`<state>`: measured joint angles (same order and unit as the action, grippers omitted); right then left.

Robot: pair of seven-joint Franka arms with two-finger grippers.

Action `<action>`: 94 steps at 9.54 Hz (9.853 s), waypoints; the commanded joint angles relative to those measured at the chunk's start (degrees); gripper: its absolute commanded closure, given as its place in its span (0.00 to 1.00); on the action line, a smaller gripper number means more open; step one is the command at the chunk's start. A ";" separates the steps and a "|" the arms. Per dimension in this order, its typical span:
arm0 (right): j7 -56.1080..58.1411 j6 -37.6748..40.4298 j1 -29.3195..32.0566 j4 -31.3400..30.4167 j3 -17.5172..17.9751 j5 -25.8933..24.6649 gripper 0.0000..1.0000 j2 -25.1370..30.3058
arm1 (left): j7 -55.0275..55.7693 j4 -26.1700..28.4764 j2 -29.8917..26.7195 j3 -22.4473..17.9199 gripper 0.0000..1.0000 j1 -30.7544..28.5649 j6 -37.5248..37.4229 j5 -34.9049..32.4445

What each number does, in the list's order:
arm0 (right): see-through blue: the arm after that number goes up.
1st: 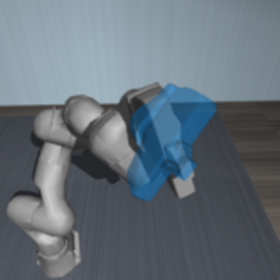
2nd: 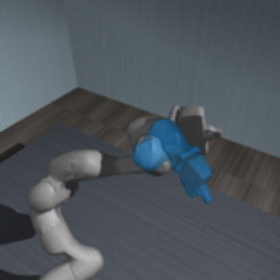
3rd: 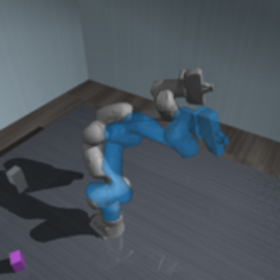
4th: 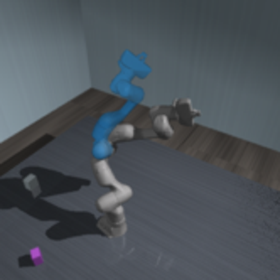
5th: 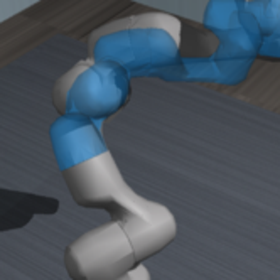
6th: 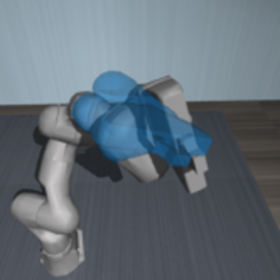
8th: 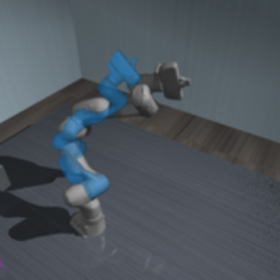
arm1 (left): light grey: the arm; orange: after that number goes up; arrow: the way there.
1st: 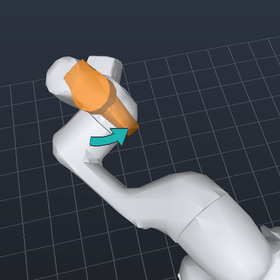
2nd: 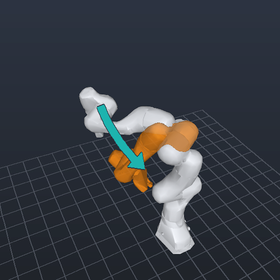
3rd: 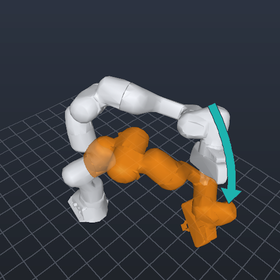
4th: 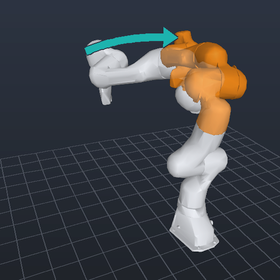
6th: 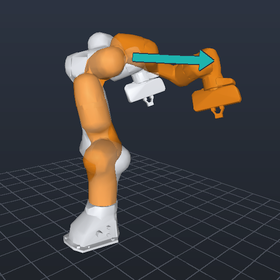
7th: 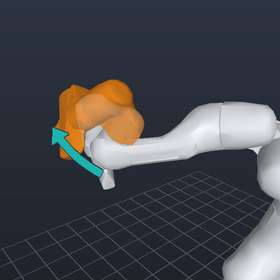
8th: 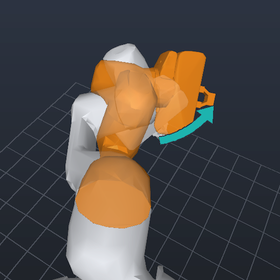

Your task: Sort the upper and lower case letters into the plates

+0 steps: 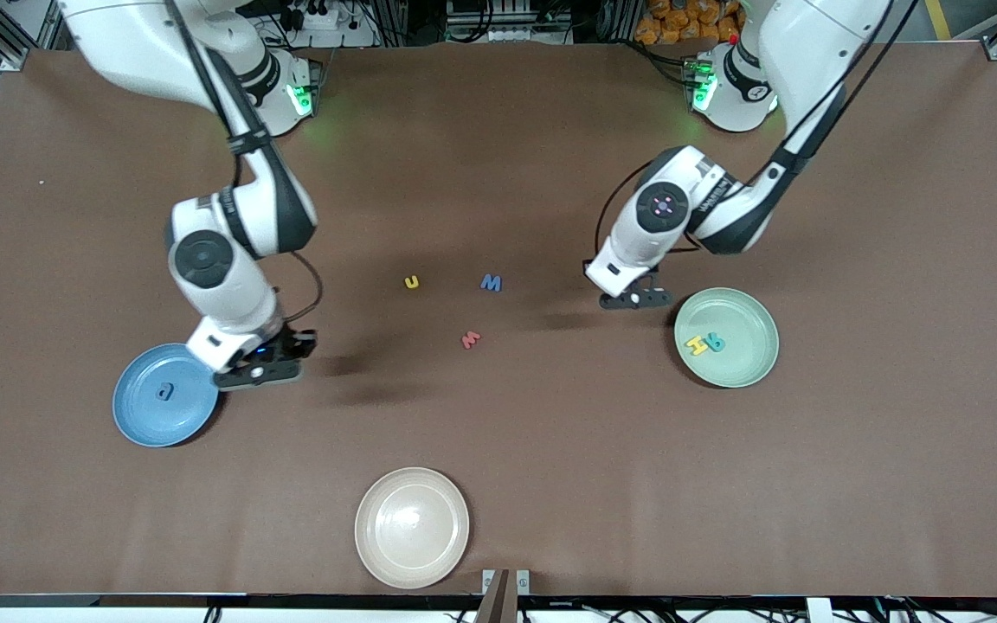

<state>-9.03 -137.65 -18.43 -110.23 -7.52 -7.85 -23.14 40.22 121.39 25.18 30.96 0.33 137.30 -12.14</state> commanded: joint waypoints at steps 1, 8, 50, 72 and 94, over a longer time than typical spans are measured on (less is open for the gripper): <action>6.27 -0.77 8.12 0.98 0.75 -2.00 1.00 -1.90 | -11.77 -3.34 0.13 0.42 0.86 -6.19 -3.95 0.19; 11.67 -7.90 14.31 0.89 1.71 -1.91 0.00 -5.51 | -39.51 -3.09 3.30 0.33 0.00 -23.71 -4.14 0.19; -23.08 -8.77 23.26 -7.13 28.29 -24.06 1.00 -2.26 | 42.49 -22.95 19.47 -9.07 0.00 33.60 7.72 -20.38; -12.75 -2.29 18.44 1.06 13.67 -7.71 0.00 -3.40 | 34.49 -25.15 21.32 -10.92 0.80 33.78 7.55 -19.41; -52.99 2.74 -1.85 12.48 13.67 0.55 0.00 -8.93 | -8.07 -8.04 10.77 23.06 0.83 -31.43 -16.89 -17.21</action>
<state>-57.61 -135.79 -18.01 -101.18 6.48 -8.03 -29.84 39.38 105.81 38.38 48.73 -18.79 119.61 -30.77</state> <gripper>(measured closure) 0.000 0.573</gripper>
